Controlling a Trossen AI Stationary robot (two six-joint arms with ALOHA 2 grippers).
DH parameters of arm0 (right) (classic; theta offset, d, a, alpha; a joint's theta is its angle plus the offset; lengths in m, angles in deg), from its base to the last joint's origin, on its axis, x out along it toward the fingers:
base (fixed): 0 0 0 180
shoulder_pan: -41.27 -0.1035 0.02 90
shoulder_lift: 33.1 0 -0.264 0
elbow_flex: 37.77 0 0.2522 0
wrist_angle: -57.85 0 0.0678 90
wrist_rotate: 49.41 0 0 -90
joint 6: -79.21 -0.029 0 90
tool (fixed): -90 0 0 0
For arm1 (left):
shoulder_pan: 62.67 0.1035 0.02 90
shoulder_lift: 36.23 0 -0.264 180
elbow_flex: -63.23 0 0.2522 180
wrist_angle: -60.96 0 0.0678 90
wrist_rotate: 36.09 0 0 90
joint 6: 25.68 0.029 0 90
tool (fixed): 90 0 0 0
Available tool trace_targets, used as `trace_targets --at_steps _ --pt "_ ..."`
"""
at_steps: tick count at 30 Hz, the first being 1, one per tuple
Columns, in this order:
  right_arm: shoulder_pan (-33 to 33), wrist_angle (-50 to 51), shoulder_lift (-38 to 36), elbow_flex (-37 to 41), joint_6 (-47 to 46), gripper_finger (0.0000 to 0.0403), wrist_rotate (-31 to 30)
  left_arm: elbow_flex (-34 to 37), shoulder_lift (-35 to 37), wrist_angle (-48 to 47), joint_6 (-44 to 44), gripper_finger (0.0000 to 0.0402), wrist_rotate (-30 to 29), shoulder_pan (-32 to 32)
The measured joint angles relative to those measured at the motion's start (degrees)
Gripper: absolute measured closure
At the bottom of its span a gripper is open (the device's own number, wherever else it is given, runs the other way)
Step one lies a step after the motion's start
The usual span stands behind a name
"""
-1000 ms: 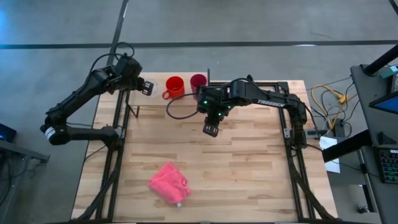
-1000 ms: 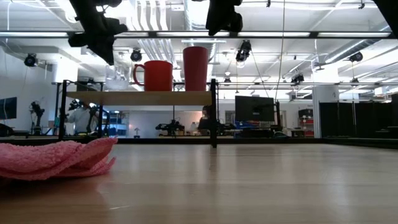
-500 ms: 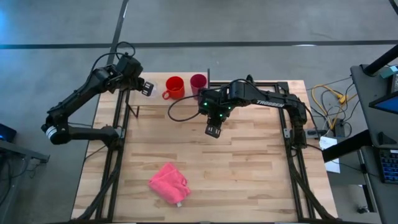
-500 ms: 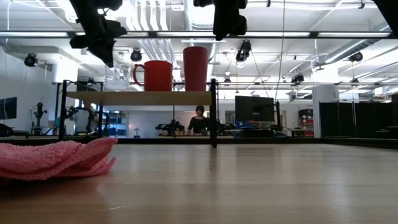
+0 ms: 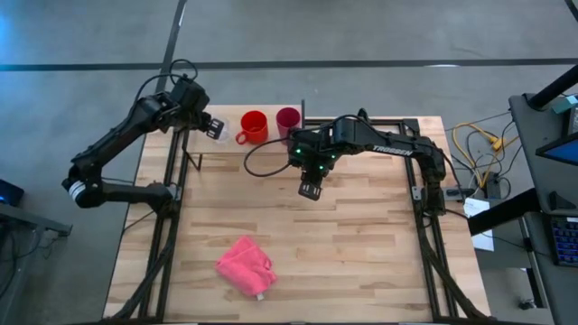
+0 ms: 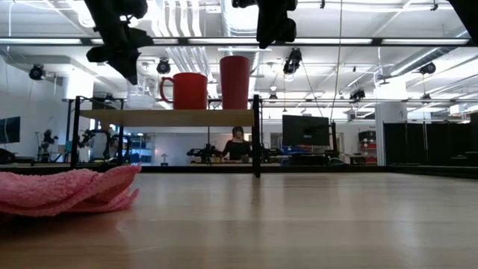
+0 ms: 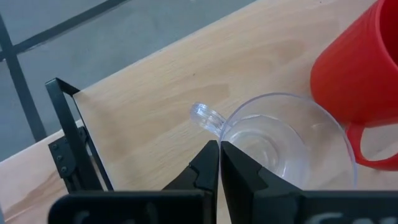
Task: Stack small to large cups/mugs on shelf
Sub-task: Put the transparent mug on the shelf
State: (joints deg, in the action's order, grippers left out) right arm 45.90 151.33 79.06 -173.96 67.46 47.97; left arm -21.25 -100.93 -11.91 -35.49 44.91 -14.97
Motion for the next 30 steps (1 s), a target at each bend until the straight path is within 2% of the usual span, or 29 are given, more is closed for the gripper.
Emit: trace_targets --at_steps 9,15,30 --pt "0.0 0.9 0.0 0.0 1.5 0.0326 0.0 0.0 -0.7 0.7 0.3 0.0401 0.2 0.1" --pt "0.0 1.1 0.0 0.0 2.0 0.0324 0.0 0.0 0.1 -0.1 -0.3 0.0401 3.2 0.3" --pt "0.0 1.1 0.0 0.0 4.3 0.0335 0.0 -2.9 -1.2 0.0 -0.1 0.0401 3.4 0.3"
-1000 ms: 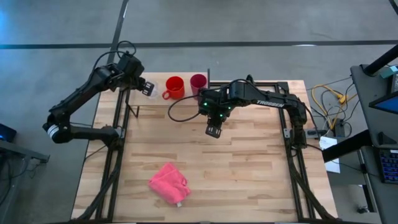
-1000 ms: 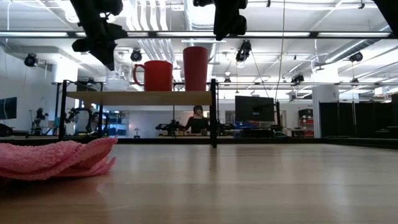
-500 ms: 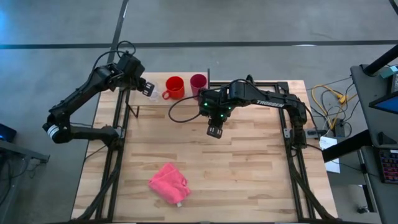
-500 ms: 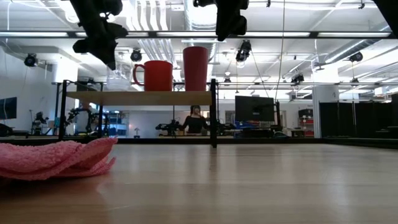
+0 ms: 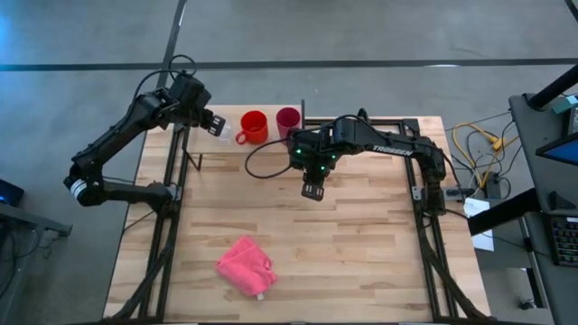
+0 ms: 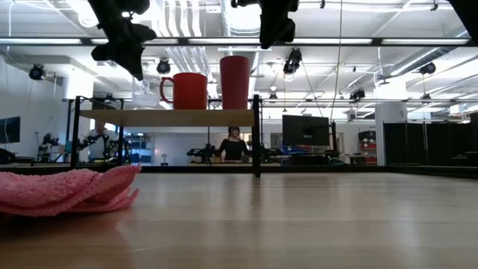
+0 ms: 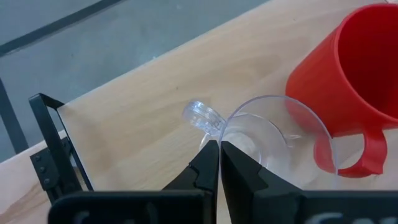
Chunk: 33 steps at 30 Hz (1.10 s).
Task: Stack small to large cups/mugs on shelf
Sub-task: Put the transparent mug on the shelf
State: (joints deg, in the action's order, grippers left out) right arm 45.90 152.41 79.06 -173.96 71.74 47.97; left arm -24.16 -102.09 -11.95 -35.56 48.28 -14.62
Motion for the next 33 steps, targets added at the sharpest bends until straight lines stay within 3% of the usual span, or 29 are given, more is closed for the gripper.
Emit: trace_targets --at_steps 6,33 --pt "0.0 0.0 0.0 0.0 0.0 0.0335 0.0 0.1 -0.4 0.2 4.5 0.0401 0.0 0.0" --pt "0.0 -0.1 0.0 0.0 -1.1 0.0335 0.0 1.7 -3.9 -0.6 4.6 0.0391 -0.9 0.0"
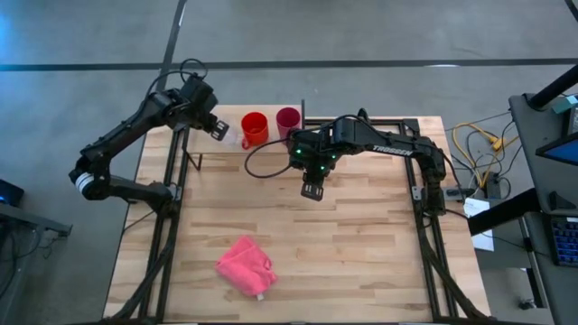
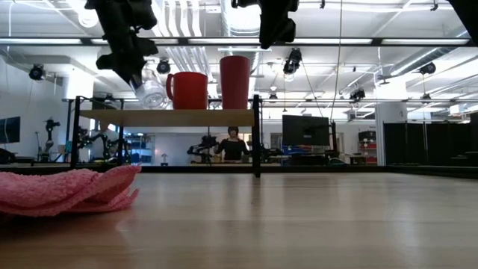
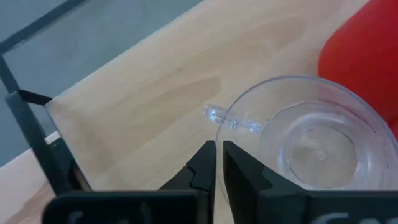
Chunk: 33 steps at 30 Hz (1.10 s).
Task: Stack small to large cups/mugs on shelf
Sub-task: Put the transparent mug on the shelf
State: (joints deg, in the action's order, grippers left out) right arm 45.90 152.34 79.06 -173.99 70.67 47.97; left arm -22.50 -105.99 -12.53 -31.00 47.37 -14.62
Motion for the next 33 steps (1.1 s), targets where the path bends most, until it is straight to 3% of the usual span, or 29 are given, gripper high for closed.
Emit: trace_targets --at_steps 10,33 --pt "0.0 -0.1 0.0 0.0 0.0 0.0335 0.0 -1.0 1.9 0.2 0.3 0.0342 -2.8 0.0" --pt "0.0 -0.1 0.0 0.0 0.0 0.0335 0.0 -2.8 4.4 -0.1 0.2 0.0340 -1.7 0.0"
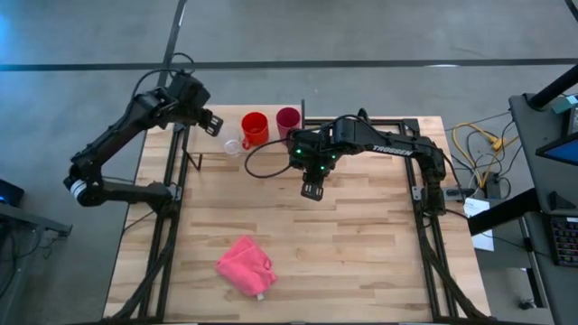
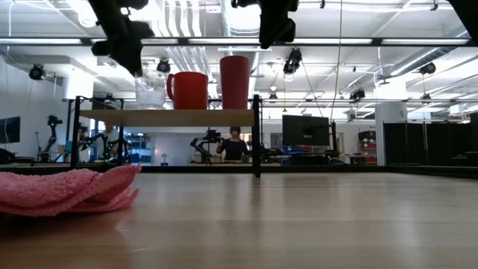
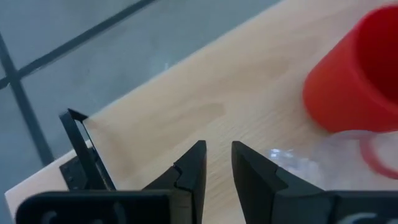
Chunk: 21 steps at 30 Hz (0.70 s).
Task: Stack small to large cups/mugs on shelf
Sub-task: Put the transparent mug on the shelf
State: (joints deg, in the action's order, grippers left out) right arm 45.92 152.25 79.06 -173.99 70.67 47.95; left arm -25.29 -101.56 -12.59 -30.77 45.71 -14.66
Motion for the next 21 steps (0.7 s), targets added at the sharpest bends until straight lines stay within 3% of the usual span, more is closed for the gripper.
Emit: trace_targets --at_steps 4,10,14,21 --pt "0.0 -0.2 0.0 0.0 0.0 0.0335 -0.2 -2.5 3.0 0.1 -0.4 0.0340 2.7 0.0" --pt "-0.2 -4.4 0.0 0.0 0.0 0.0349 -1.4 -4.3 8.5 0.0 -0.4 0.0354 11.5 -0.1" --pt "-1.4 -12.9 0.0 0.0 0.3 0.0387 -0.1 -4.4 11.7 0.0 2.4 0.0390 12.4 -0.1" --pt "-3.6 -34.1 0.0 1.4 0.6 0.0394 -1.0 -4.4 15.7 0.1 4.2 0.0400 12.4 0.0"
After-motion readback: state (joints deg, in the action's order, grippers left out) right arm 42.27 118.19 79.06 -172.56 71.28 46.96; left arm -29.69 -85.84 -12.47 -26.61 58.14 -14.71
